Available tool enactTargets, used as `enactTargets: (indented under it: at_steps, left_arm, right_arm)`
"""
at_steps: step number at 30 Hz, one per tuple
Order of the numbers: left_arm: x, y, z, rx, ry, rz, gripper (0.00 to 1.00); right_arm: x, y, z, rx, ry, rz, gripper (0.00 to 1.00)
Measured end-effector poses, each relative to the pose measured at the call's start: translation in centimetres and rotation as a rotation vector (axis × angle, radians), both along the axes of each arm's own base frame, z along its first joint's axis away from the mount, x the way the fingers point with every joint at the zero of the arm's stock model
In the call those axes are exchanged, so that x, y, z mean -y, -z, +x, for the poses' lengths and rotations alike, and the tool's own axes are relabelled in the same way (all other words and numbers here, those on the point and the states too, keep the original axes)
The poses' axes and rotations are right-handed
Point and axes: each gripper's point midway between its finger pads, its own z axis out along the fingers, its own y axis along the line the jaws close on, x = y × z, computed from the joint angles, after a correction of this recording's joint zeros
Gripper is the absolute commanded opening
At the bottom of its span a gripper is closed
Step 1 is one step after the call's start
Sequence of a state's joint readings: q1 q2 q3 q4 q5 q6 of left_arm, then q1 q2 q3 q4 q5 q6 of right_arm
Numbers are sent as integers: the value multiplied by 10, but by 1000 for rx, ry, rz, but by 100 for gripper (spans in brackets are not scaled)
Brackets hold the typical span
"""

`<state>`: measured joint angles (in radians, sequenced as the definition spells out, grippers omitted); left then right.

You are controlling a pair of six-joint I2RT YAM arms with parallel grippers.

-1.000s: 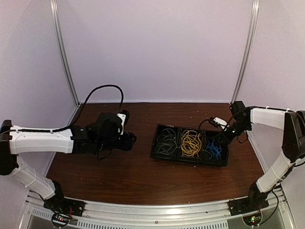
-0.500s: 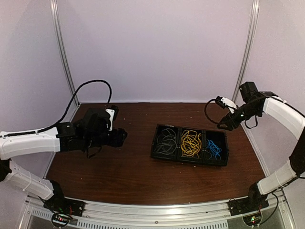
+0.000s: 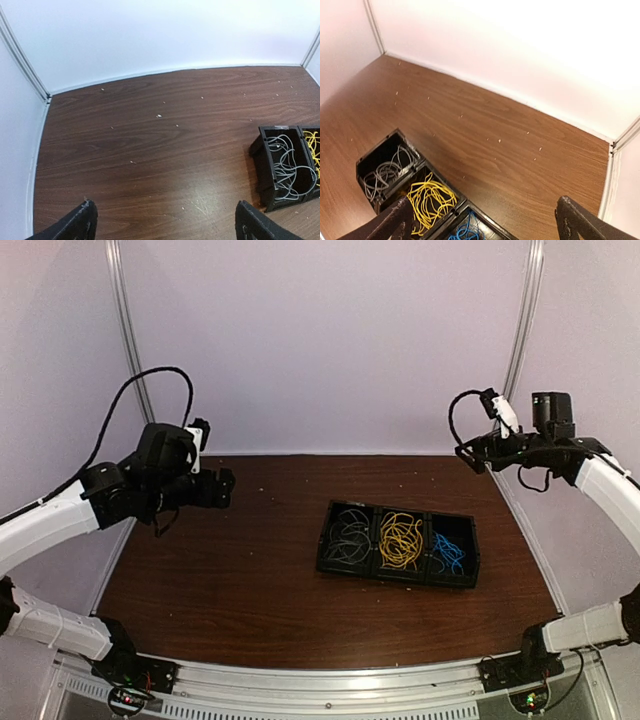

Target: Untangle the cables

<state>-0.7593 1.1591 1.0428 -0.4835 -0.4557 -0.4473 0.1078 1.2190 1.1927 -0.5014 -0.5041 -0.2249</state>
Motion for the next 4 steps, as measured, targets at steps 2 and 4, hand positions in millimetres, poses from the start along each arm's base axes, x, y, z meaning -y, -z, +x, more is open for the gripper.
enactTargets:
  at_steps: [2,4]
  left_arm:
    - [-8,-14,4,34,-33,16,98]
    - [-15,-24,8,63,-65,29,98]
  right_arm:
    - [6,-15,2,56,54,32,100]
    - [9,-34,2,116,92,69,100]
